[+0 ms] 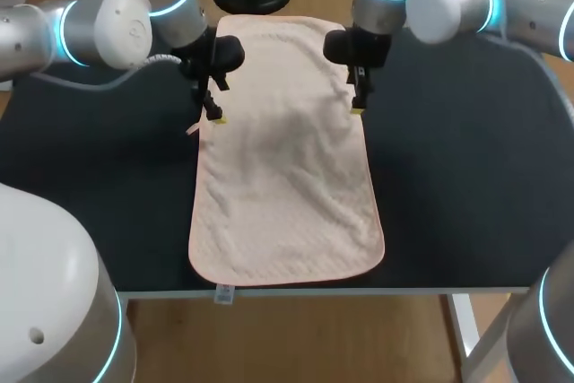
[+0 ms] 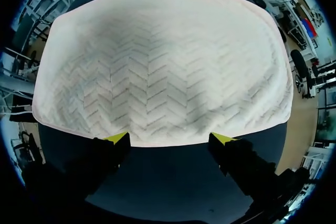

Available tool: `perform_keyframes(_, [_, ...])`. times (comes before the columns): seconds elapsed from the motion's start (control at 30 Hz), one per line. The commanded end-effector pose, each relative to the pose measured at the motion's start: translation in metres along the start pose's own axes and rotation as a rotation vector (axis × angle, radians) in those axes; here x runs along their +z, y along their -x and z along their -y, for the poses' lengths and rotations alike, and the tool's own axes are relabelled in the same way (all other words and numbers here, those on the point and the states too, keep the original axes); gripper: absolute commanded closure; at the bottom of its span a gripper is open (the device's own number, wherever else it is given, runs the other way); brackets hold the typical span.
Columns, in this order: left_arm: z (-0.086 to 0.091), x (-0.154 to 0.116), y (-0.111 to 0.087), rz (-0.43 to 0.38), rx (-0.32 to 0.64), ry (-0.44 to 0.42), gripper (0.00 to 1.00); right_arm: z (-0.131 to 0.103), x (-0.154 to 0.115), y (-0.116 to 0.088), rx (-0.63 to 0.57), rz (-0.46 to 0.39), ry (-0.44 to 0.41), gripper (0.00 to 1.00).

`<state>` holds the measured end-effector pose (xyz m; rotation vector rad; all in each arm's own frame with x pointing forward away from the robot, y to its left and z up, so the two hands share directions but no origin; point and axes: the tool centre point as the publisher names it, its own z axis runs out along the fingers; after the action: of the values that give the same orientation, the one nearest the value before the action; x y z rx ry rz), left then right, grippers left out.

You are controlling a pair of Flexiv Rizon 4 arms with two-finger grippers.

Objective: Fold the towel

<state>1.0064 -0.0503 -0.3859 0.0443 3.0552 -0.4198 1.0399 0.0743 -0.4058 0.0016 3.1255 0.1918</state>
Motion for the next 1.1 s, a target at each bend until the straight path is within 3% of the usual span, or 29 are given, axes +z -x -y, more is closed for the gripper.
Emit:
perform_keyframes(0.03, [-0.001, 0.0, 0.0, -0.002, 0.001, 0.0, 0.0, 0.0, -0.001, 0.0, -0.001, -0.002, -0.002, 0.0])
perform_keyframes(0.53, [-0.005, 0.013, 0.001, -0.017, 0.01, 0.027, 0.0, -0.009, 0.002, 0.001, 0.002, 0.018, -0.022, 0.0])
perform_keyframes(0.9, [-0.025, 0.029, 0.004, -0.038, -0.048, 0.063, 0.0, 0.0, 0.026, 0.0, 0.038, -0.014, -0.044, 0.0])
perform_keyframes(1.1, [-0.025, 0.034, 0.007, -0.036, -0.04, 0.08, 0.0, 0.002, 0.037, 0.001, 0.036, -0.03, -0.045, 0.0])
